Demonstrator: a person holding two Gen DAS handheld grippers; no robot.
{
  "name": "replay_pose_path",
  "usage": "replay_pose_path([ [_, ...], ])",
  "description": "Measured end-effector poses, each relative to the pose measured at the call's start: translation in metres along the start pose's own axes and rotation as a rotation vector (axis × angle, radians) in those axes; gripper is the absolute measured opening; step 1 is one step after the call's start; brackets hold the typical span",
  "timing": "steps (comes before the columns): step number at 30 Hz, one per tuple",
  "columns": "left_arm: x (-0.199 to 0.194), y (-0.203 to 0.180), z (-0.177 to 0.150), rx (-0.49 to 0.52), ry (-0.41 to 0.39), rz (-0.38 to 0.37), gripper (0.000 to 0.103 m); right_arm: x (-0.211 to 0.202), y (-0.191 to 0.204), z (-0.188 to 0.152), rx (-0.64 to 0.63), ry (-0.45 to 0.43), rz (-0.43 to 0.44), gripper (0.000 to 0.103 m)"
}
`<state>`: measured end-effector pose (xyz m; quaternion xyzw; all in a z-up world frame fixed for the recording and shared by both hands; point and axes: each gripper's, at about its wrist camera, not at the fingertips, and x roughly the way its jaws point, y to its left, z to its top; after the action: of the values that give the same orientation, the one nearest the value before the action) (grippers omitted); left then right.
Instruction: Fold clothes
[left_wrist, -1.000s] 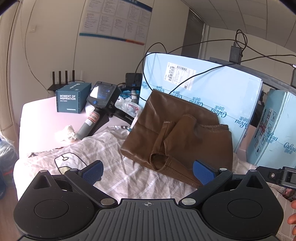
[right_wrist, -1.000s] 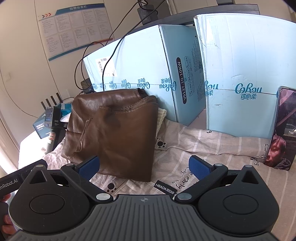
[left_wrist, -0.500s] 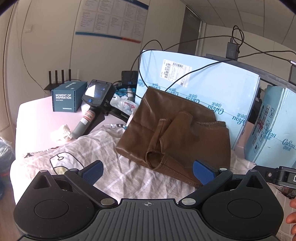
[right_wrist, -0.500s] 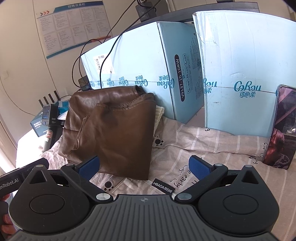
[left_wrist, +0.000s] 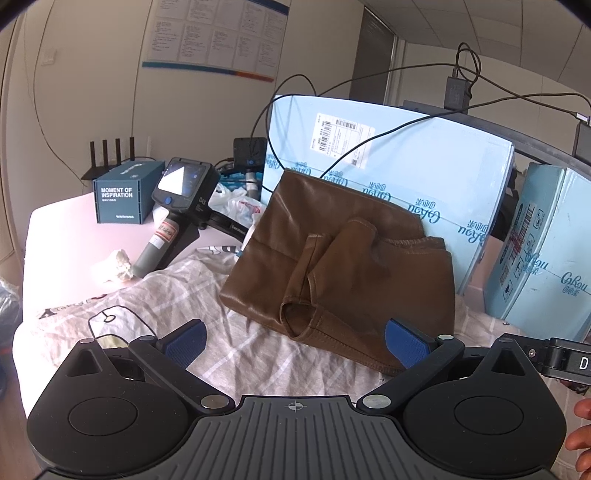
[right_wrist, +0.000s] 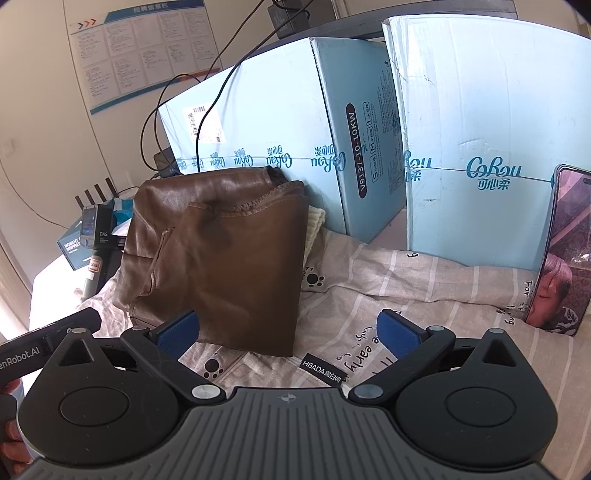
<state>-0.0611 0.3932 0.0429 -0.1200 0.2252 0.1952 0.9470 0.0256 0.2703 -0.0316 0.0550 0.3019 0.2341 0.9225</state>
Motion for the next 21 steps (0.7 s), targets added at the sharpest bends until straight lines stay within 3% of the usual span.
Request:
replay_pose_path([
  [9, 0.0105, 0.0021, -0.0102, -0.009, 0.048, 0.008, 0.103, 0.0011, 0.0001, -0.0004, -0.003, 0.003, -0.001, 0.103],
  [21, 0.0047, 0.0004, -0.0098, -0.001, 0.015, 0.001, 0.103, 0.0018, 0.0004, -0.0008, -0.004, 0.008, -0.004, 0.103],
])
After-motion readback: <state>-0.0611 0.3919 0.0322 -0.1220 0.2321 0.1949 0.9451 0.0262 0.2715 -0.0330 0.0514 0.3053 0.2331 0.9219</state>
